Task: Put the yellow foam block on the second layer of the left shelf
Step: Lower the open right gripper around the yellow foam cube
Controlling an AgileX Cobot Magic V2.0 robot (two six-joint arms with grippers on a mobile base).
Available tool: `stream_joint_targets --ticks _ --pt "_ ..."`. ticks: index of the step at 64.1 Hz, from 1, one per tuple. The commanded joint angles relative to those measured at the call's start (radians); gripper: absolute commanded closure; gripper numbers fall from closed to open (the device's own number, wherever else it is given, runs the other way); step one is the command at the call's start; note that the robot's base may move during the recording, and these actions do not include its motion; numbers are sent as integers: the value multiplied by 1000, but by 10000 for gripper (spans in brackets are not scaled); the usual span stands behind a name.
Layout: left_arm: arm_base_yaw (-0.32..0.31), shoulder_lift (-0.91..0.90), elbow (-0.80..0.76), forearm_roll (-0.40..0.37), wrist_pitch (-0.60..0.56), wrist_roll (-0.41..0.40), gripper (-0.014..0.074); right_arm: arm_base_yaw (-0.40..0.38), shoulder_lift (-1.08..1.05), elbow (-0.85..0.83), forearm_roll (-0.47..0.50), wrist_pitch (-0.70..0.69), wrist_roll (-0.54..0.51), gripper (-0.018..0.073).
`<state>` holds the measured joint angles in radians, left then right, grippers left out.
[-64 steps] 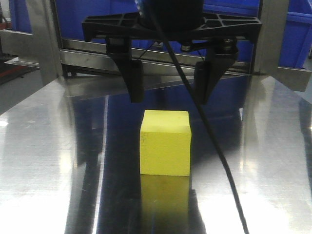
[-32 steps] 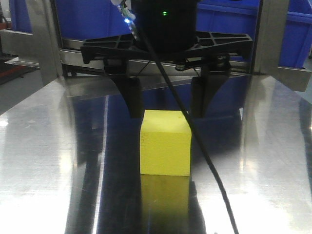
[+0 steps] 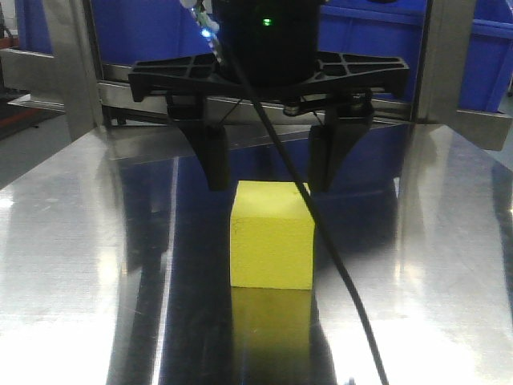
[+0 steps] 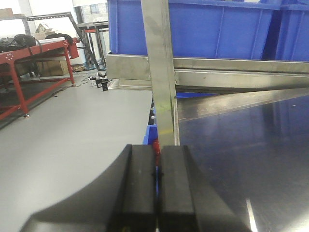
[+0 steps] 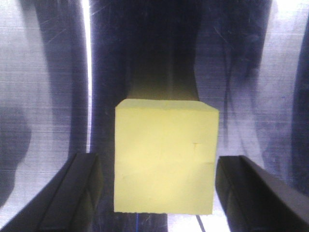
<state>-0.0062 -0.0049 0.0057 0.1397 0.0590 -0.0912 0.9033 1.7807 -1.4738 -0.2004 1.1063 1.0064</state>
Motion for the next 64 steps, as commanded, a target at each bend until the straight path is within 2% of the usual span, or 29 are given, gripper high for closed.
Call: stream_joint_targets --ticks 1,64 --pt "-4 -21 23 -6 -82 -5 460 -1 -46 -25 -42 -10 -10 -37" --pt "-4 -21 23 -6 -82 -5 460 -1 -46 16 -45 -57 -11 -36"
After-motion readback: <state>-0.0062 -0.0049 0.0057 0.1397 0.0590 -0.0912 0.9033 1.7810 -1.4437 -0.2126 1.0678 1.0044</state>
